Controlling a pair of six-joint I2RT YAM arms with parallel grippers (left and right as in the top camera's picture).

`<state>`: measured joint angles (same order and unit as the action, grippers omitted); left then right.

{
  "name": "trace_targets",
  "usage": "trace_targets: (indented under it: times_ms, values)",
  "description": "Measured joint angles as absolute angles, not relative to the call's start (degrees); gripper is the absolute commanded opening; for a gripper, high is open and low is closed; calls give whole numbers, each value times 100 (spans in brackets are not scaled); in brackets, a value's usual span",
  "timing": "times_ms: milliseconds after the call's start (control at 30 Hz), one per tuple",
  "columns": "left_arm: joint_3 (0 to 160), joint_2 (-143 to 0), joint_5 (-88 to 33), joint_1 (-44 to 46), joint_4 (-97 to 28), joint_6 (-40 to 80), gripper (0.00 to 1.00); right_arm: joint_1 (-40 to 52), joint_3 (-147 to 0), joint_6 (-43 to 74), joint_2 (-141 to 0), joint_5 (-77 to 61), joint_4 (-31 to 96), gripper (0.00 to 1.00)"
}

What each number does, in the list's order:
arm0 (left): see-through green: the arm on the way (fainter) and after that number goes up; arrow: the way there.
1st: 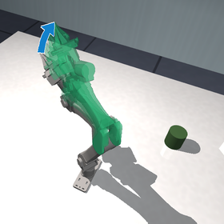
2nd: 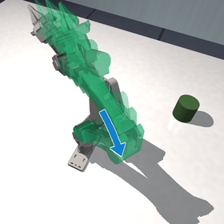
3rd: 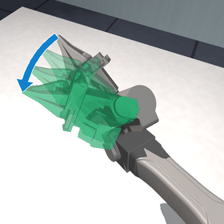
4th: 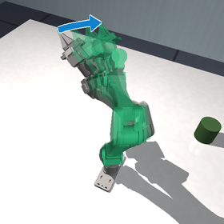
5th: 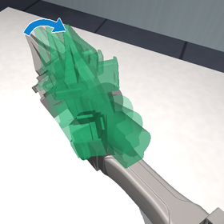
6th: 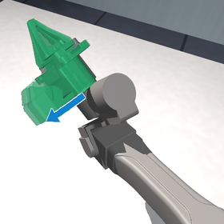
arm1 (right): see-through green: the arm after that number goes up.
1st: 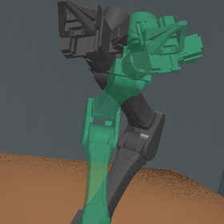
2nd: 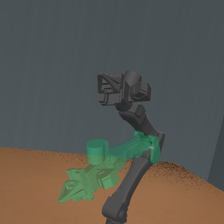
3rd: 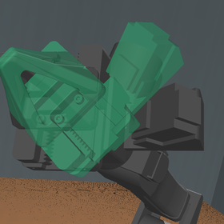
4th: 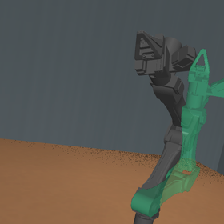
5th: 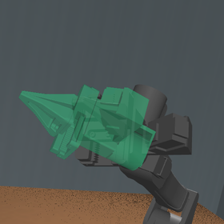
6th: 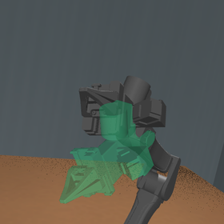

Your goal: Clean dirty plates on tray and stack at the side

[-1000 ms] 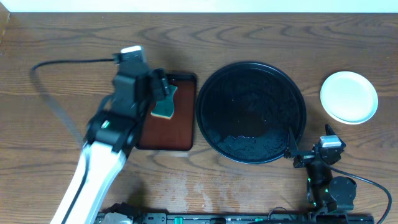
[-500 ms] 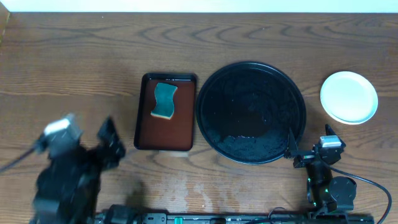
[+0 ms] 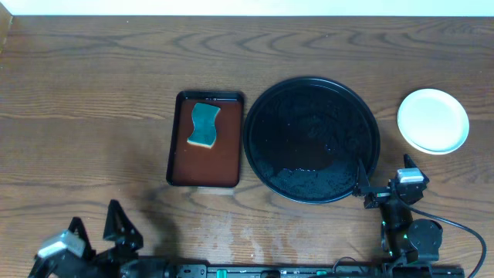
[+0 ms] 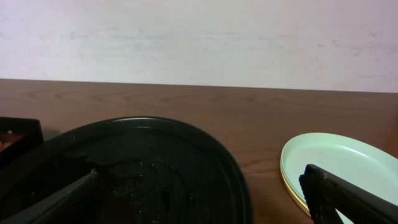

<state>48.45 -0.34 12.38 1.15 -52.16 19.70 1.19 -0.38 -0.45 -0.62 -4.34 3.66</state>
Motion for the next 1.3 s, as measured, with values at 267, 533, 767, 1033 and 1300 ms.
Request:
trace_targets:
  times_ms: [267,533,767,1033,1300]
  values:
    - [3715,-32,969,95,-2971,2126,80,119,-40,-45,-62,-434,366,99]
    - [2410,-32,325,95,1,2145,80,119,-38,-45,-62,-434,368,99]
    - [1594,-32,143,95,604,2268,80,119,-38,-45,-62,-434,366,99]
    - [847,-32,137,95,1046,2416,81,119,-38,-45,-62,-434,368,99]
    - [390,-32,137,95,1546,2532,81,119,-38,-45,-62,-434,368,99]
